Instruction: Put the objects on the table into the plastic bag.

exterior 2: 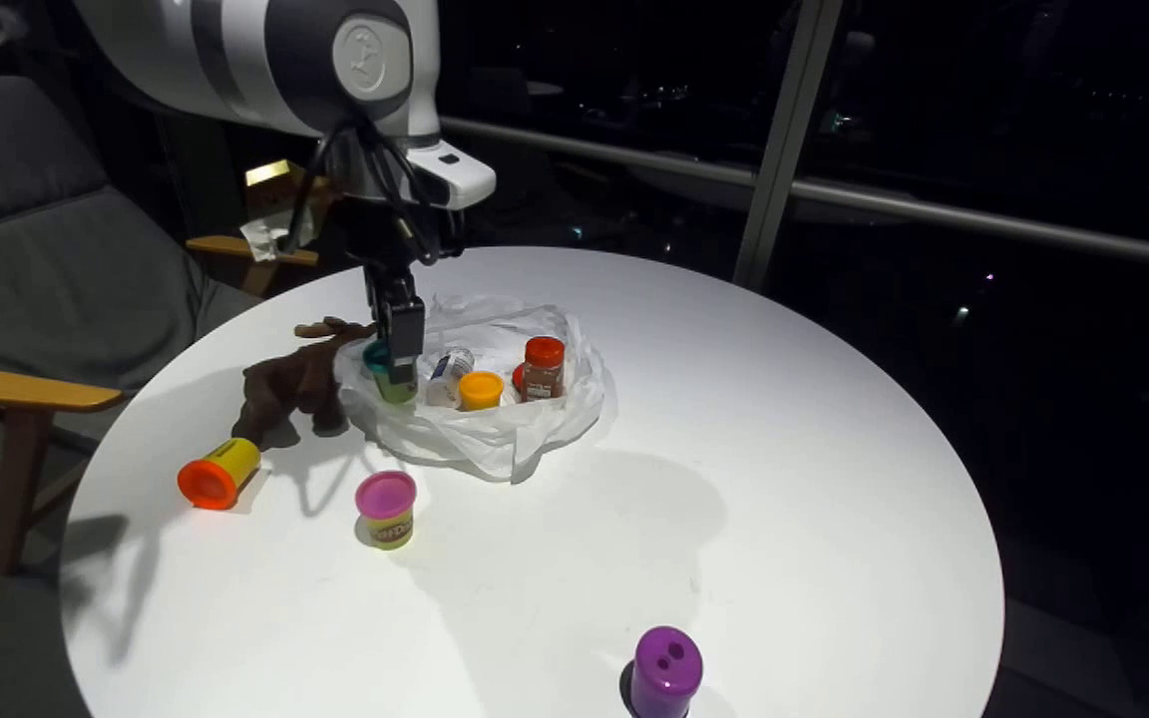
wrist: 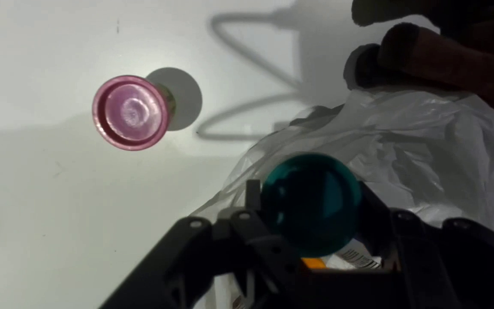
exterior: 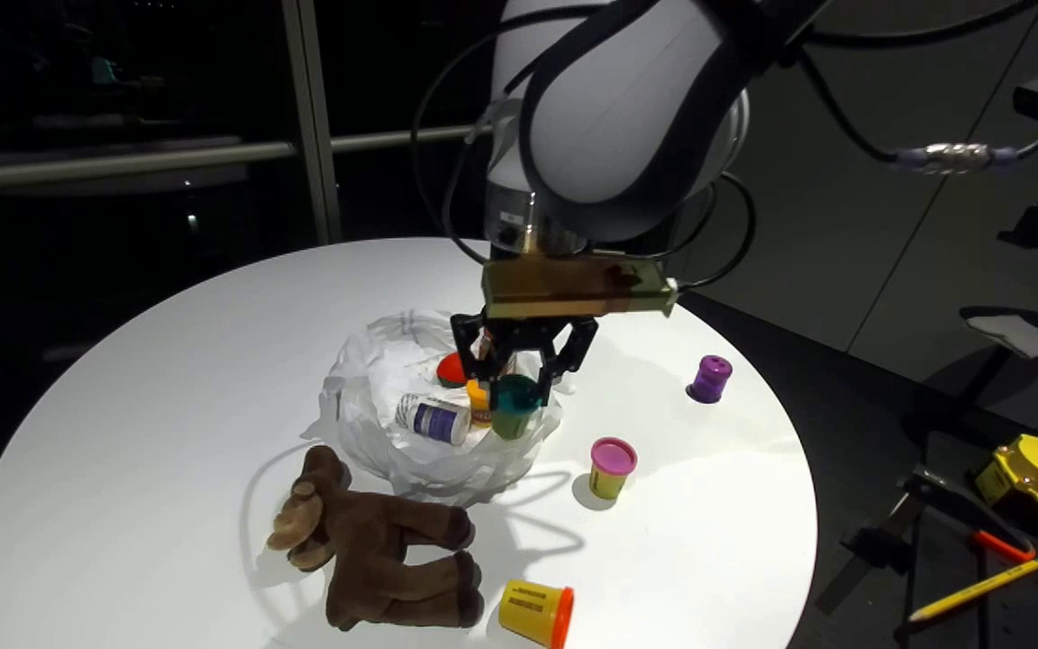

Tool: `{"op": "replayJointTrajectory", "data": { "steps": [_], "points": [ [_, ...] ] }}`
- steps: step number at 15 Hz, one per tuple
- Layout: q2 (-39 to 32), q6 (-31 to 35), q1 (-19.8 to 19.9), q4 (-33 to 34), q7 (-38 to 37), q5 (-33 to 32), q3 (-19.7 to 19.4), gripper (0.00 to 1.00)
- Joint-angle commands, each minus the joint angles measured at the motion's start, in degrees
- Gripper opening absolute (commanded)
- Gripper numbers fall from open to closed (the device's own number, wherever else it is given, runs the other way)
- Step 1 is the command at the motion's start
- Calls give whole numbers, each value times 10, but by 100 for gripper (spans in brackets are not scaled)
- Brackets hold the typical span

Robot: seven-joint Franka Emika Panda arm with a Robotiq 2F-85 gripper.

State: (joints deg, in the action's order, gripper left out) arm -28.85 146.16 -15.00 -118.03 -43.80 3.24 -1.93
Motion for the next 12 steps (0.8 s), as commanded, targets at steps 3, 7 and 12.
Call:
{"op": "replayJointTrajectory", "data": {
  "steps": [3, 7, 12],
  "points": [
    [-108, 44, -47, 111, -53, -53, -38, 28],
    [-132, 49, -54, 140, -58, -54, -54, 28],
    [-120, 5, -42, 134, -23, -52, -44, 86]
  ]
}}
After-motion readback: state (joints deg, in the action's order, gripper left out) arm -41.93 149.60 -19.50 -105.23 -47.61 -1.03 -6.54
